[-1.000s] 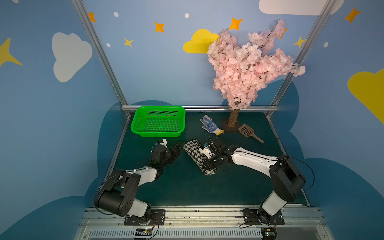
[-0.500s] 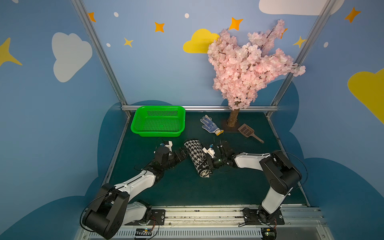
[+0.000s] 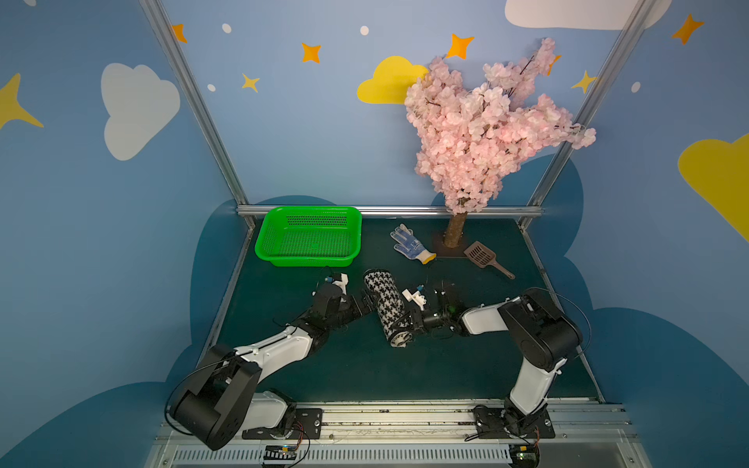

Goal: Roll up the scarf and place it into the basket
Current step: Roll the scarf at the center of the board, then pick up the scarf at the center of the board.

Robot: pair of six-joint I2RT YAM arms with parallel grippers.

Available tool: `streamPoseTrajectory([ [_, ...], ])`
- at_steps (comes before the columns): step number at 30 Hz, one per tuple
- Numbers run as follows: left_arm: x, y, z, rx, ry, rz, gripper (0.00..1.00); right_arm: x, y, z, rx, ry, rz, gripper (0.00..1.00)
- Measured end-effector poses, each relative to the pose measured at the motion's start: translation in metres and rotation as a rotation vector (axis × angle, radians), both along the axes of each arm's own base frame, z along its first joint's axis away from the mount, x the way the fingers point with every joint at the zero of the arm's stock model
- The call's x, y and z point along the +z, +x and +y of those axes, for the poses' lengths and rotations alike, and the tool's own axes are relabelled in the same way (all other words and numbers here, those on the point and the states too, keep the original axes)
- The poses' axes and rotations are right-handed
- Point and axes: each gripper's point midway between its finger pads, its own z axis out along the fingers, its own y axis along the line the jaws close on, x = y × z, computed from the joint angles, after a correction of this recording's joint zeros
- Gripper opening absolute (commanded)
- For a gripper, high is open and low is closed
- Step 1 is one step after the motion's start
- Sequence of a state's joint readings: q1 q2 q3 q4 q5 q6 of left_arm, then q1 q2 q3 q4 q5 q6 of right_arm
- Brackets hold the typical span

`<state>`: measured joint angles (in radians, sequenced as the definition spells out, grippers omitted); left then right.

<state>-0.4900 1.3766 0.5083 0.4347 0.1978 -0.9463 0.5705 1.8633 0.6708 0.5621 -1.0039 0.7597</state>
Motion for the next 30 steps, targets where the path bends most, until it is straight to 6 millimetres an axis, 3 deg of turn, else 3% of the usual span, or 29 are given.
streamPoseTrajectory([
  [9,-0.040,0.007,-0.011,-0.021,0.030,0.068,0.99,-0.005,0.000,0.004,0.031,0.074,0.007,0.21],
  [23,-0.031,0.054,-0.023,0.021,0.091,0.069,0.99,-0.006,-0.001,0.003,0.042,0.084,-0.007,0.22],
  [30,-0.055,0.070,-0.019,0.035,0.106,0.138,0.96,-0.006,-0.001,0.003,0.050,0.083,-0.008,0.22],
])
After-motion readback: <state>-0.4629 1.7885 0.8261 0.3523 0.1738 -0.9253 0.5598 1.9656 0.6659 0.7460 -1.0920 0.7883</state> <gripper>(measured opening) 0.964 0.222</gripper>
